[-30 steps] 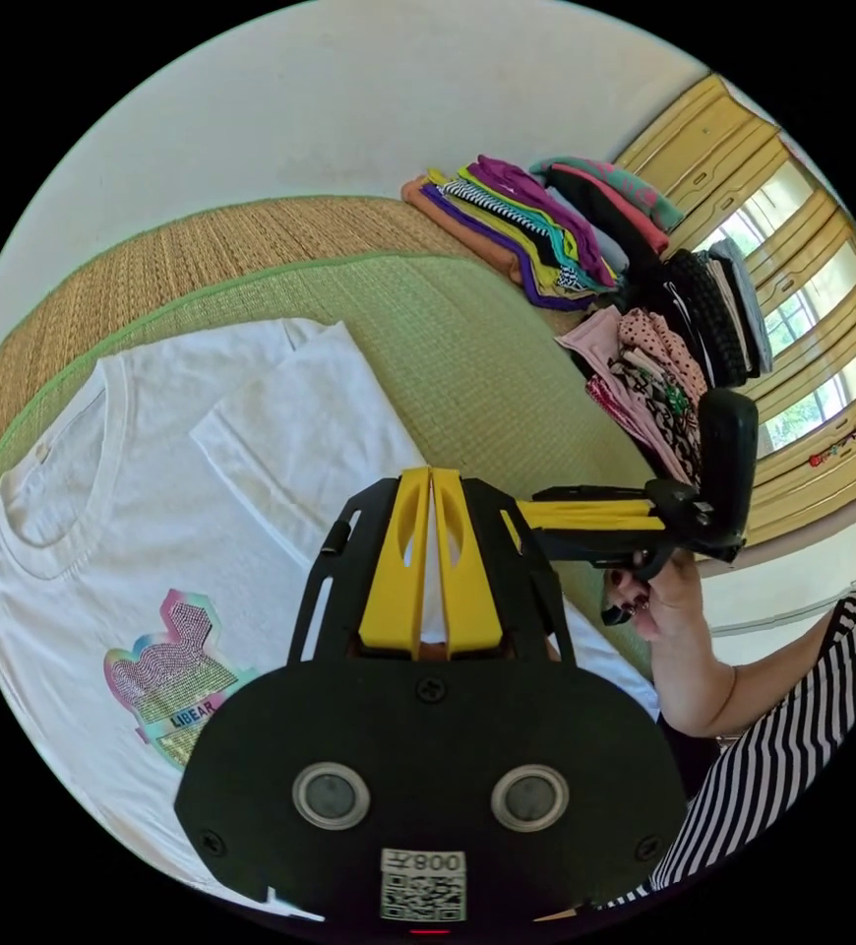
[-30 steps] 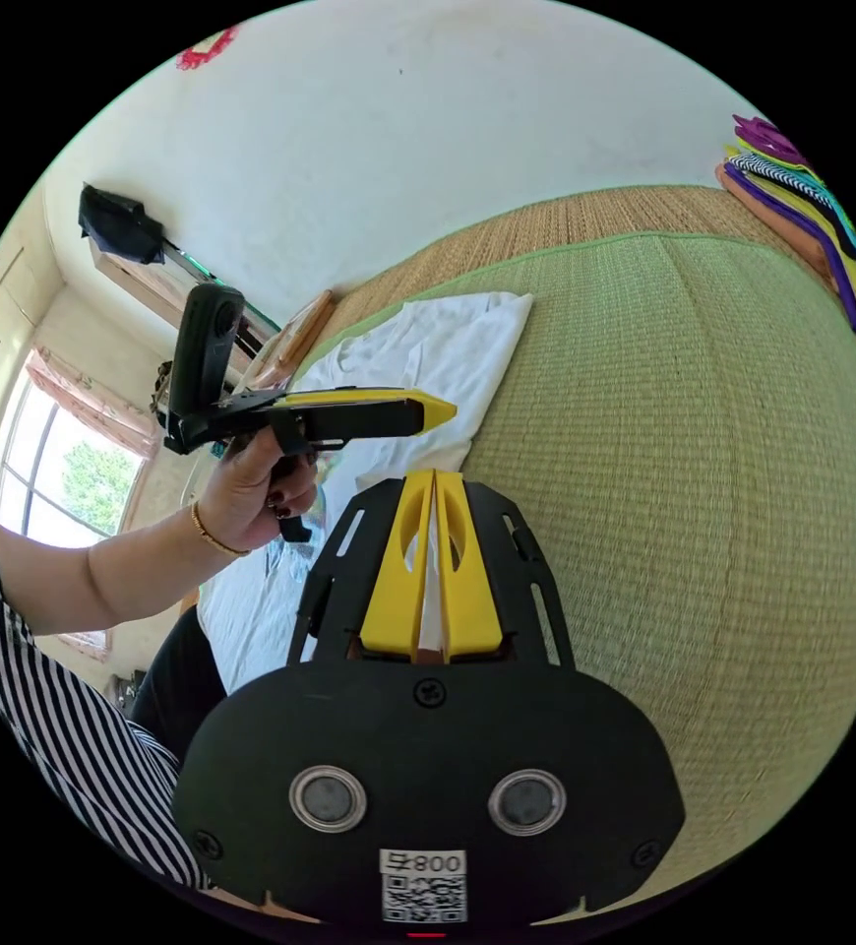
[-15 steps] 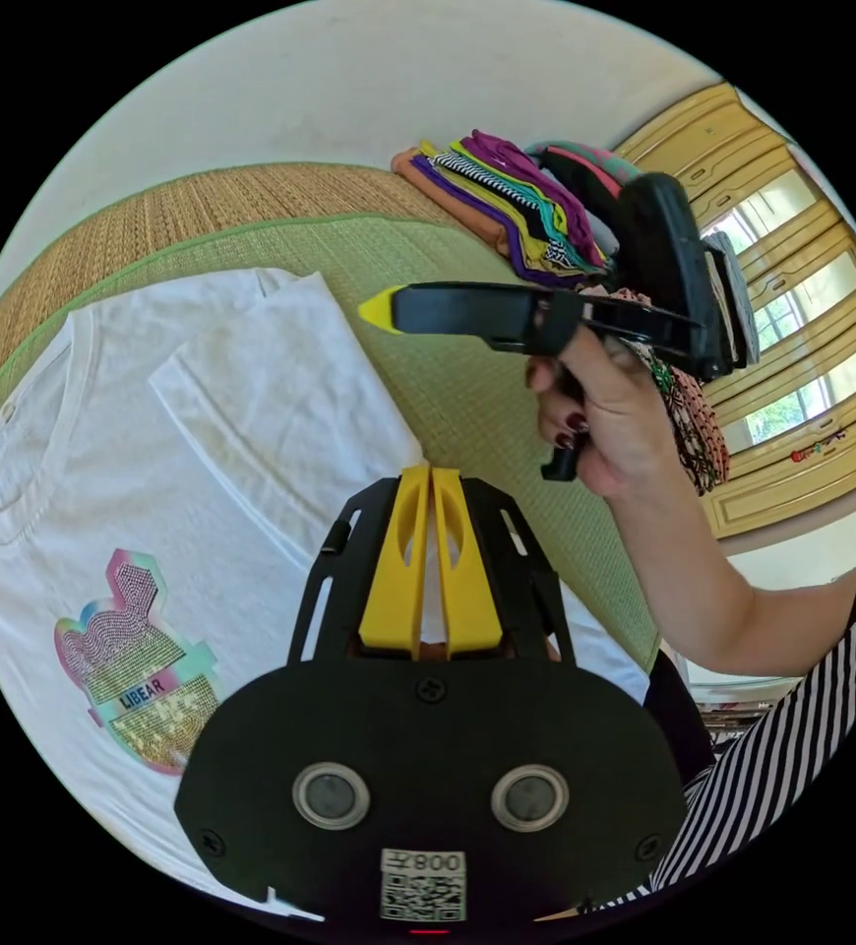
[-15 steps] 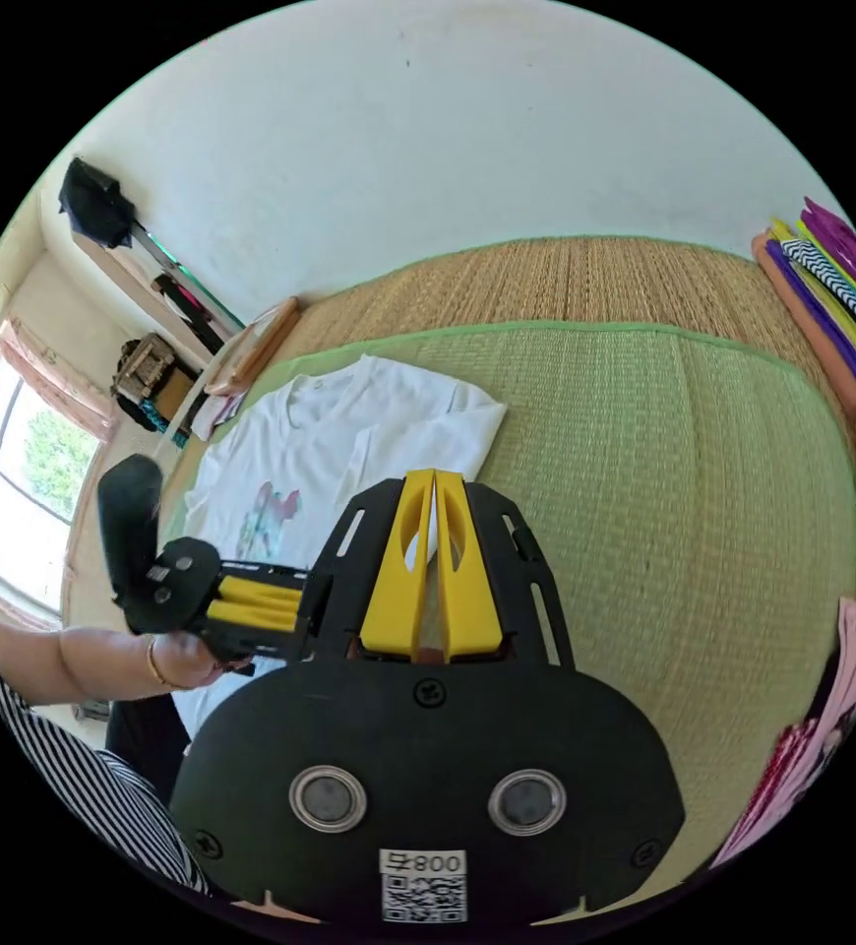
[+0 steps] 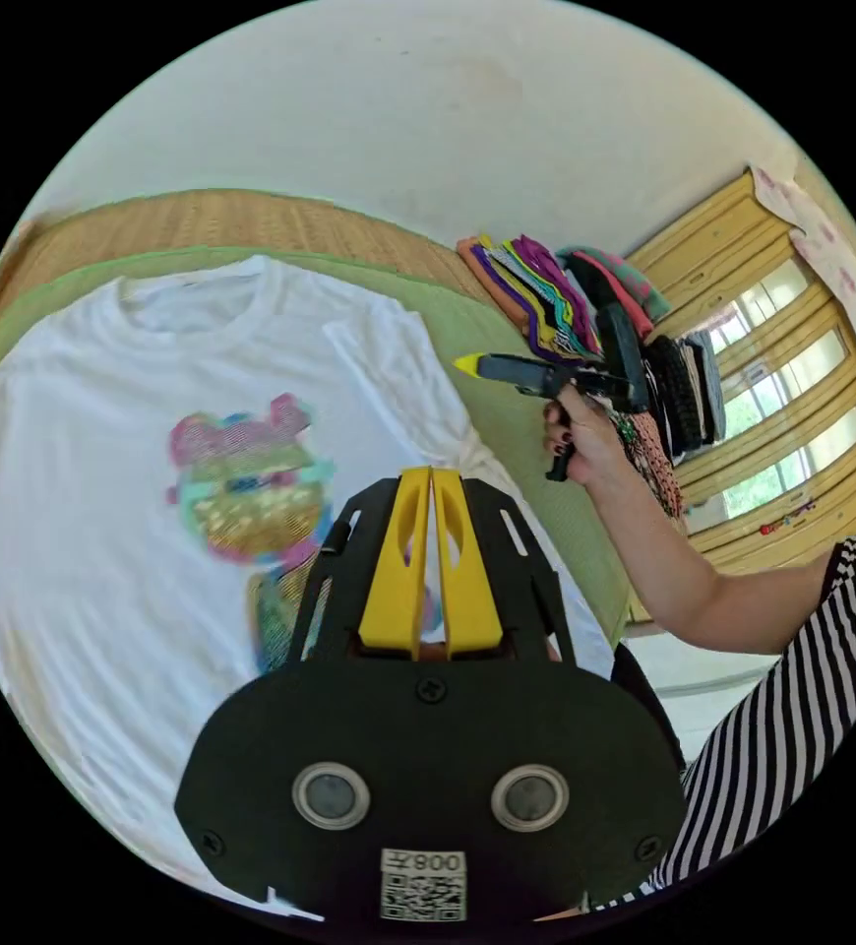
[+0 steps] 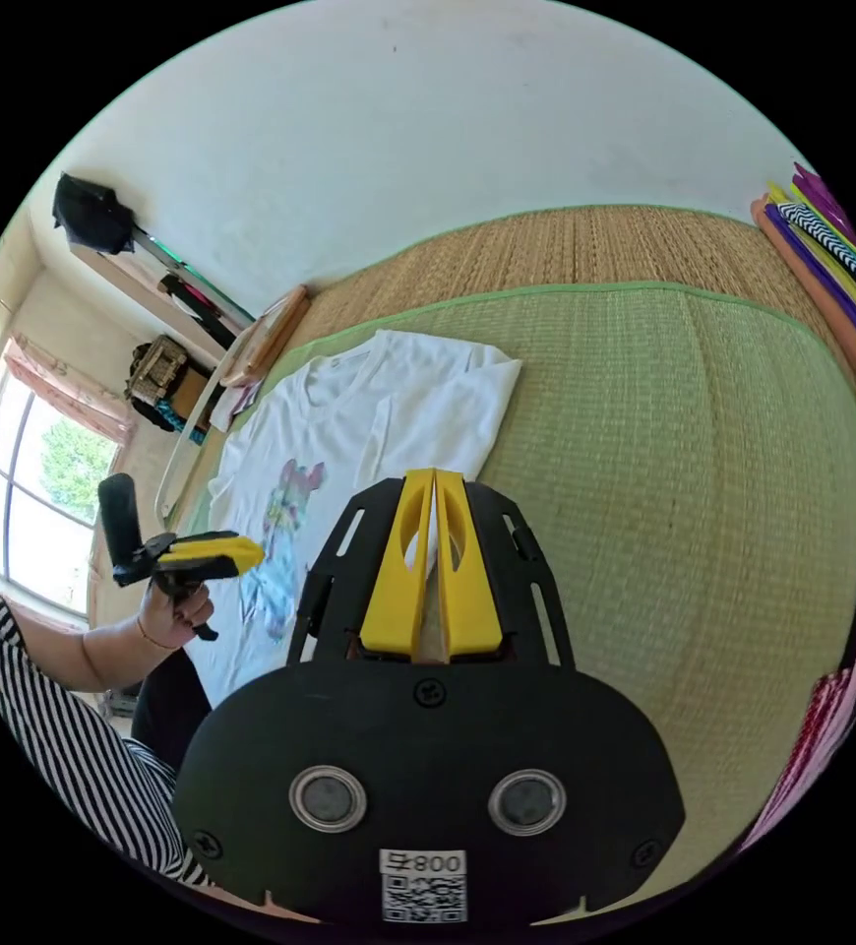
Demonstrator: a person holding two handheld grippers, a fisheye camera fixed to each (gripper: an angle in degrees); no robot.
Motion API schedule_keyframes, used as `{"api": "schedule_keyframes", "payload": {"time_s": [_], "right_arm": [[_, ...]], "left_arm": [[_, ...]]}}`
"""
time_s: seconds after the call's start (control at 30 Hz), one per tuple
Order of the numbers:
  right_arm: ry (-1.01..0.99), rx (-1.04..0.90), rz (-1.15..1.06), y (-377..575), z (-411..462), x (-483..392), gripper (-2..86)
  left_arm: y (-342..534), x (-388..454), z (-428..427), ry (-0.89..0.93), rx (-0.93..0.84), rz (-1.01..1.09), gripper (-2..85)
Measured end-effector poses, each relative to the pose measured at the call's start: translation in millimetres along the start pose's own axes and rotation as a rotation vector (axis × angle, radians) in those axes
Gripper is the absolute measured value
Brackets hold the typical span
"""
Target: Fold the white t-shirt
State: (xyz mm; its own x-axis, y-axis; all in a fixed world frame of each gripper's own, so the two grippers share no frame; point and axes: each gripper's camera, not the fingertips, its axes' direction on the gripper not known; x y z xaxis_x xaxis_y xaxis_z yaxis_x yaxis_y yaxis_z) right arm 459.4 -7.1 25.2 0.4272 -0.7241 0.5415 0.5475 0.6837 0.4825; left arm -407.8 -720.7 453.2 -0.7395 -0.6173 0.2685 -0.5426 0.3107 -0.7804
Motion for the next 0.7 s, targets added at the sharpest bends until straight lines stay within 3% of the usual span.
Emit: {"api": "schedule_keyframes", "payload": {"time_s": [0.3, 0.5, 0.7], "right_arm": [[-0.206, -0.053, -0.062, 51, 60, -85, 0.1], [-0.192, -0.159, -0.173, 35, 136, -164, 0.0], [-0.136, -0.226, -0.264, 13, 219, -231, 0.2]], "left_arm": [[122, -88, -224, -0.207, 0.316, -0.442, 3.8], [167, -118, -315, -0.189, 0.487, -0.568, 5.8], [183, -137, -369, -0.165, 0.543, -0.648, 7.6]]}}
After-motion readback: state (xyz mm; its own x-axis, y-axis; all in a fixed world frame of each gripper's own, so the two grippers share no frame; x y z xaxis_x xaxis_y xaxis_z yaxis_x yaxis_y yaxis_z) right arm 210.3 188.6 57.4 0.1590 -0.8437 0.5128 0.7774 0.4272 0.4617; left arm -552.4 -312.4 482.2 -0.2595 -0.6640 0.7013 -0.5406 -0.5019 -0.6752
